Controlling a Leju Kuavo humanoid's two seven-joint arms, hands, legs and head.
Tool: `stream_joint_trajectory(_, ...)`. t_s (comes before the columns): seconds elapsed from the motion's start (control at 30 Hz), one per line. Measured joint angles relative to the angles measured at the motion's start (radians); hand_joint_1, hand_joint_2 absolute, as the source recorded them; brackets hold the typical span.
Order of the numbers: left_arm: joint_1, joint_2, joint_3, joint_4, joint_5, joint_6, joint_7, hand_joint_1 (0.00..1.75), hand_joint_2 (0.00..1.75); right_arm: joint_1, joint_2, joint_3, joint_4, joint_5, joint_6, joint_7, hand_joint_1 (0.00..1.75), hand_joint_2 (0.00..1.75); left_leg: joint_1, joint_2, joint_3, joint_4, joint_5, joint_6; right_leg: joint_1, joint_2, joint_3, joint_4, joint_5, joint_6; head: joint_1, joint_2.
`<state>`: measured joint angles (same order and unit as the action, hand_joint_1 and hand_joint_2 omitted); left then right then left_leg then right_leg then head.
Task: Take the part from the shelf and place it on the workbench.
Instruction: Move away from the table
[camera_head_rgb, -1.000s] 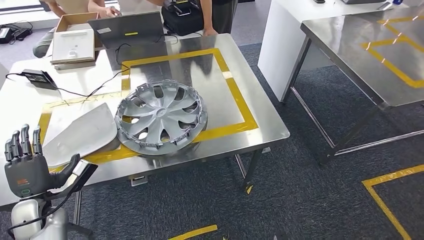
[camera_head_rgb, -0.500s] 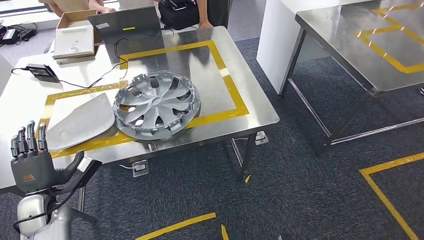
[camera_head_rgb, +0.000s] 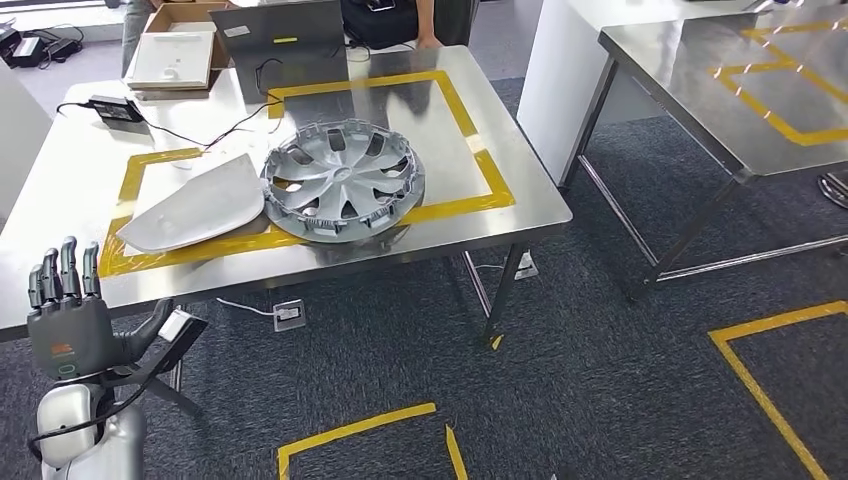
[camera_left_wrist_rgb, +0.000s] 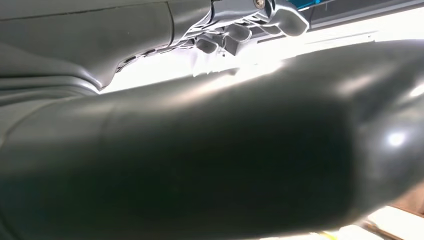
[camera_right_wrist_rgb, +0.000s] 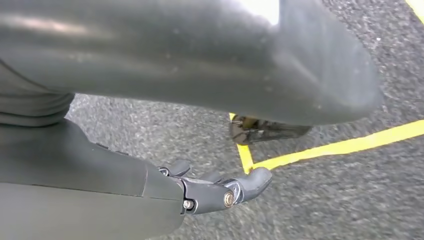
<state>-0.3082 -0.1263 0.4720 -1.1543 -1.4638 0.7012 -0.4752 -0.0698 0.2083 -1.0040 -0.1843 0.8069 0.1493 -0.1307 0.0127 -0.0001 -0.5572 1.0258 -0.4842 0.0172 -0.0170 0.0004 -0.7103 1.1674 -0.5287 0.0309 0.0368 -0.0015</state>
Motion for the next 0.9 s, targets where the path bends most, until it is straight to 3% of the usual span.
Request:
stream_joint_trajectory(0.03,0.000,0.000,0.000,0.000,0.000,0.000,0.002,0.00,0.00,0.000,0.000,0.000,0.000,0.000,0.000,0.000,0.00,0.00,-0.002,0.000,-0.015,0.001,0.013,0.003,0.001,0.000,-0.015,0.067,-0.042,0.000,0.002,0.000)
stream_joint_trajectory(0.07,0.001,0.001,0.000,0.001,0.000,0.000,0.006,0.00,0.00,0.000,0.000,0.000,0.000,0.001,0.000,0.000,0.00,0.00,-0.005,0.000,-0.033,0.002,0.026,0.005,0.002,0.000,-0.021,0.120,-0.062,-0.001,0.004,0.000)
stream_joint_trajectory(0.1,0.001,0.001,0.000,0.001,0.000,0.000,0.010,0.00,0.00,0.000,0.000,0.000,0.000,0.001,0.000,0.000,0.00,0.00,-0.008,0.000,-0.050,0.003,0.038,0.006,0.005,0.000,-0.014,0.145,-0.059,-0.005,0.005,0.000)
stream_joint_trajectory(0.13,0.001,0.002,0.000,0.001,0.000,0.000,0.014,0.00,0.00,0.000,0.000,0.000,0.000,0.001,0.001,0.000,0.00,0.00,-0.012,0.000,-0.066,0.004,0.050,0.007,0.008,0.000,0.012,0.135,-0.039,-0.012,0.007,0.000)
stream_joint_trajectory(0.2,0.002,0.004,-0.001,0.002,-0.002,0.000,0.023,0.00,0.00,-0.002,-0.002,0.000,0.000,0.002,0.002,0.000,0.00,0.00,-0.019,0.000,-0.091,0.005,0.072,0.007,0.023,0.001,0.110,0.021,-0.002,-0.040,0.009,0.000)
stream_joint_trajectory(0.27,0.001,0.007,-0.004,0.002,-0.005,0.000,0.033,0.00,0.00,-0.006,-0.003,0.000,-0.001,0.003,0.002,-0.001,0.00,0.00,-0.020,0.002,-0.103,0.003,0.091,0.001,0.037,-0.002,0.202,-0.112,-0.007,-0.062,0.010,0.000)
stream_joint_trajectory(0.33,-0.002,0.011,-0.008,0.003,-0.008,0.000,0.041,0.00,0.00,-0.009,-0.002,0.000,-0.001,0.001,0.003,-0.001,0.00,0.00,-0.017,0.005,-0.104,-0.004,0.112,-0.009,0.044,-0.005,0.224,-0.164,-0.010,-0.065,0.012,0.000)
stream_joint_trajectory(0.4,-0.002,0.013,-0.012,0.004,-0.011,0.000,0.047,0.00,0.00,-0.008,0.002,0.000,0.000,-0.001,0.003,0.000,0.00,0.00,-0.017,0.003,-0.110,-0.010,0.122,-0.020,0.040,-0.007,0.211,-0.176,0.016,-0.068,0.016,0.000)
stream_joint_trajectory(0.43,-0.002,0.016,-0.014,0.005,-0.012,0.000,0.051,0.00,0.00,-0.008,0.003,-0.001,0.000,-0.002,0.002,0.000,0.00,0.00,-0.017,0.001,-0.118,0.003,0.100,-0.027,0.035,-0.009,0.200,-0.183,0.032,-0.072,0.016,0.000)
stream_joint_trajectory(0.53,-0.004,0.026,-0.020,0.012,-0.017,0.000,0.066,0.00,0.00,-0.009,0.006,-0.004,0.000,-0.007,0.000,0.002,0.00,0.00,-0.009,-0.002,-0.153,0.145,-0.048,-0.047,0.025,-0.012,0.155,-0.189,0.077,-0.076,0.014,0.000)
stream_joint_trajectory(0.57,-0.004,0.028,-0.023,0.015,-0.021,0.000,0.072,0.00,0.00,-0.009,0.006,-0.006,0.000,-0.009,0.000,0.006,0.00,0.00,-0.006,-0.002,-0.158,0.203,-0.075,-0.053,0.023,-0.013,0.138,-0.188,0.091,-0.073,0.014,0.000)
stream_joint_trajectory(0.6,-0.004,0.029,-0.027,0.020,-0.026,0.000,0.080,0.00,0.00,-0.008,0.007,-0.007,0.000,-0.011,0.000,0.010,0.00,0.00,-0.003,-0.002,-0.154,0.245,-0.075,-0.059,0.019,-0.014,0.120,-0.187,0.105,-0.070,0.013,0.000)
stream_joint_trajectory(0.63,-0.004,0.030,-0.031,0.024,-0.031,0.000,0.088,0.00,0.00,-0.008,0.008,-0.008,0.000,-0.012,-0.001,0.015,0.00,0.00,0.000,-0.002,-0.139,0.262,-0.052,-0.065,0.016,-0.015,0.100,-0.184,0.119,-0.066,0.013,0.000)
stream_joint_trajectory(0.7,-0.007,0.033,-0.043,0.032,-0.037,0.000,0.106,0.00,0.00,-0.008,0.009,-0.011,0.000,-0.015,-0.004,0.024,0.00,0.00,0.009,-0.002,-0.063,0.203,-0.004,-0.076,0.008,-0.017,0.060,-0.172,0.144,-0.054,0.013,0.000)
stream_joint_trajectory(0.73,-0.010,0.033,-0.051,0.034,-0.039,0.000,0.115,0.00,0.00,-0.008,0.009,-0.013,0.000,-0.016,-0.006,0.028,0.00,0.00,0.010,-0.002,-0.005,0.134,-0.012,-0.080,0.006,-0.017,0.043,-0.162,0.153,-0.046,0.012,0.000)
stream_joint_trajectory(0.8,-0.016,0.035,-0.070,0.039,-0.039,0.000,0.135,0.00,0.00,-0.007,0.011,-0.015,0.000,-0.016,-0.007,0.032,0.00,0.00,0.009,-0.002,0.070,0.023,-0.059,-0.067,0.007,-0.017,0.023,-0.149,0.171,-0.032,0.012,0.000)
stream_joint_trajectory(0.83,-0.016,0.037,-0.079,0.042,-0.039,0.000,0.146,0.00,0.00,-0.006,0.012,-0.016,0.000,-0.015,-0.006,0.033,0.00,0.00,0.006,-0.002,0.082,-0.002,-0.074,-0.055,0.008,-0.016,0.019,-0.148,0.181,-0.026,0.013,0.000)
stream_joint_trajectory(0.9,-0.011,0.042,-0.092,0.049,-0.038,0.000,0.163,0.00,0.00,-0.002,0.013,-0.016,0.000,-0.010,-0.004,0.034,0.00,0.00,0.005,0.002,0.067,-0.001,-0.065,-0.029,0.005,-0.015,0.015,-0.147,0.189,-0.014,0.013,0.000)
